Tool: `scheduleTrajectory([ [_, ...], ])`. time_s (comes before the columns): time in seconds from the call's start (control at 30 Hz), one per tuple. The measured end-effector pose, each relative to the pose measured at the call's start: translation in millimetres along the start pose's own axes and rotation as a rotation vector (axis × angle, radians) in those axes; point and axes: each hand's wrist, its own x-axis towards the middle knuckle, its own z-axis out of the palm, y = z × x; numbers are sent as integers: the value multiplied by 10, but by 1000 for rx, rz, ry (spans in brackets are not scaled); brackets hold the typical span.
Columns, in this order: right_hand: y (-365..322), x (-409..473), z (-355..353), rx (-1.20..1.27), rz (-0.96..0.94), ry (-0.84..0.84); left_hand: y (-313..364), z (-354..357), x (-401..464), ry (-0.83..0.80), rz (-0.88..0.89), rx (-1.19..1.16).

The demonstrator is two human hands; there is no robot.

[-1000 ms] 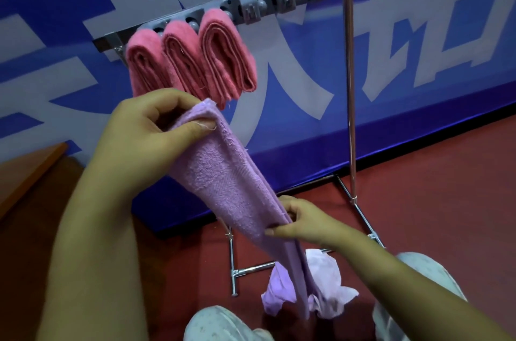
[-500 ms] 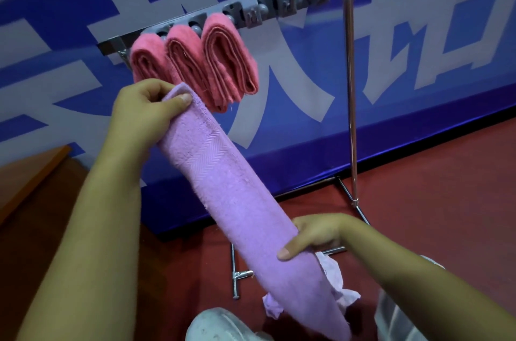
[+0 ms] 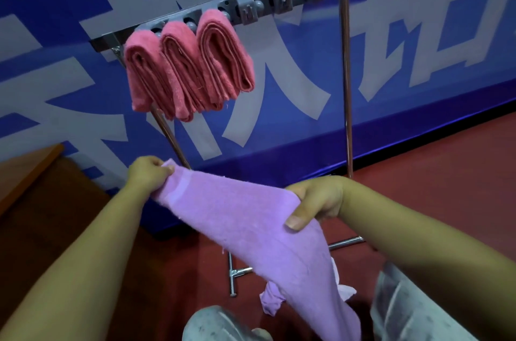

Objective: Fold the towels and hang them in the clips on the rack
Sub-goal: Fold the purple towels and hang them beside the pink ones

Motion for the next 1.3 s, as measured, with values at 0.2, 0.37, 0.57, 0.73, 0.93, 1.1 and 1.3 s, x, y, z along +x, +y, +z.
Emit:
scheduleTrajectory([
  [0.2, -253, 89, 154, 209, -204, 82, -9, 425, -604, -322, 0, 142],
  [0.37, -453, 141, 223, 488, -307, 174, 331, 429, -1015, -315, 81, -113],
  [0.57, -628, 154, 288, 669, -443, 227, 391, 182, -1106, -127, 199, -957],
  [0.73, -722, 97, 317, 643, -479, 241, 459, 32, -1342, -482, 498, -1024],
  [0.93, -819, 63, 335, 595, -474, 246, 607, 10, -1440, -658, 489, -1100],
  [1.1, -898, 60, 296, 609, -446, 288, 668, 31, -1424, -699, 438, -1071],
  [1.3, -906, 68, 194, 615, -397, 298, 725, -32, -1414, -627, 372, -1207],
])
